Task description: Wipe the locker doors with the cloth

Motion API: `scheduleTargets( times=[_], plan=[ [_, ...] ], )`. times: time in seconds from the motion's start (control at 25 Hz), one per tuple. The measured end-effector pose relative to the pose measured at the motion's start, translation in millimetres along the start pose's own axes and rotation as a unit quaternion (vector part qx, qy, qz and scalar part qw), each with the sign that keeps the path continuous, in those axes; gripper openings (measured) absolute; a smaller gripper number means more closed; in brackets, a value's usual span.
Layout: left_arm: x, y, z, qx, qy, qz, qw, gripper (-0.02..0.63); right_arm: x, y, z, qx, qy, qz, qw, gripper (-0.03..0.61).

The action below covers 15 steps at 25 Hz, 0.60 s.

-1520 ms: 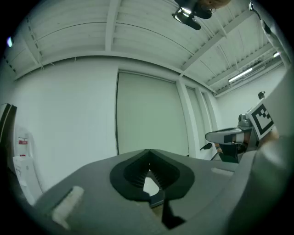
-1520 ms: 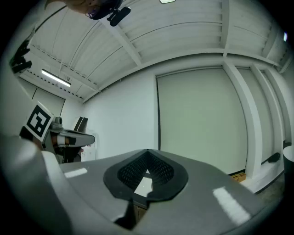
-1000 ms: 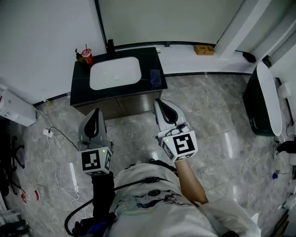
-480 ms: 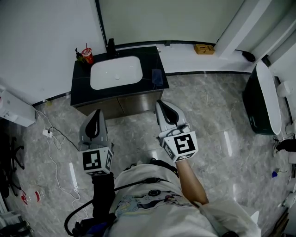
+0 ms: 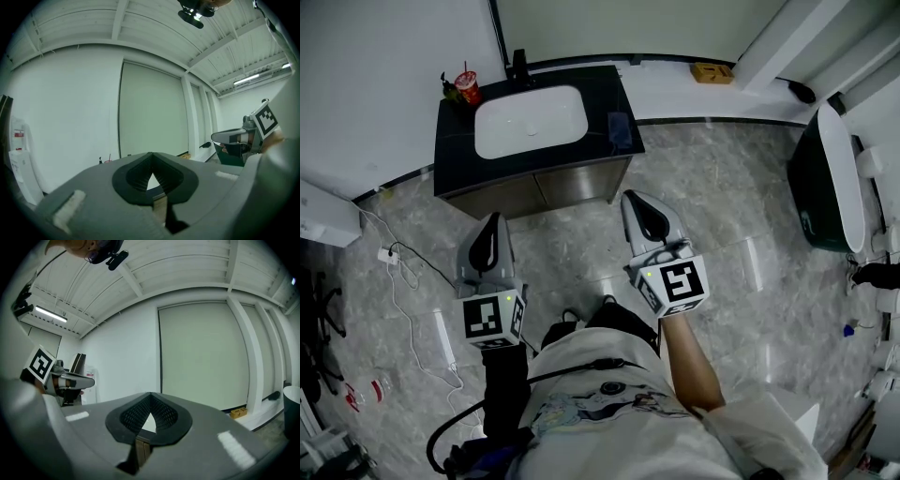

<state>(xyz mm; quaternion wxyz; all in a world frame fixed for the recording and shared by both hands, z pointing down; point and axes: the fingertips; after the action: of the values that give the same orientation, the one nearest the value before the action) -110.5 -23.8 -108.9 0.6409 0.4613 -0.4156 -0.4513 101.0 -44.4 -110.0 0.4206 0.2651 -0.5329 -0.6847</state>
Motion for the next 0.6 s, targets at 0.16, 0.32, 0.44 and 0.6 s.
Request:
scheduleTargets(
  times=[0.16, 0.32, 0.44, 0.6],
  plan=[
    [10, 14, 10, -0.011, 0.002, 0.016, 0.9998, 0.002, 10, 19, 4, 0.004, -0.002, 0.024, 1.0, 0.003],
    [40, 22, 11, -0.013, 0.002, 0.028, 0.9995, 0.002, 32, 37, -10, 0.011, -0.012, 0.038, 0.999, 0.004],
    [76, 28, 12, -0.016, 0.0, 0.027, 0.9995, 0.002, 62, 56, -31, 0.016, -0.02, 0.046, 0.999, 0.005],
    [135, 25, 10, -0.009, -0.007, 0.02, 0.9997, 0.002, 108, 85, -69, 0.029, -0.028, 0.049, 0.998, 0.005]
  ],
)
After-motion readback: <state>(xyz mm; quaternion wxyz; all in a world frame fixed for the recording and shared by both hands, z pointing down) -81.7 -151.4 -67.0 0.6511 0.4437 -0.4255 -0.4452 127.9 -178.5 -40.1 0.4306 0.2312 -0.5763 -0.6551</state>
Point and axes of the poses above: the fingertips, and each gripper's own axes: x forward along the fingers, z to its left, y out of its underside, and after that the axes turned 15 degrees about -x, right-handed
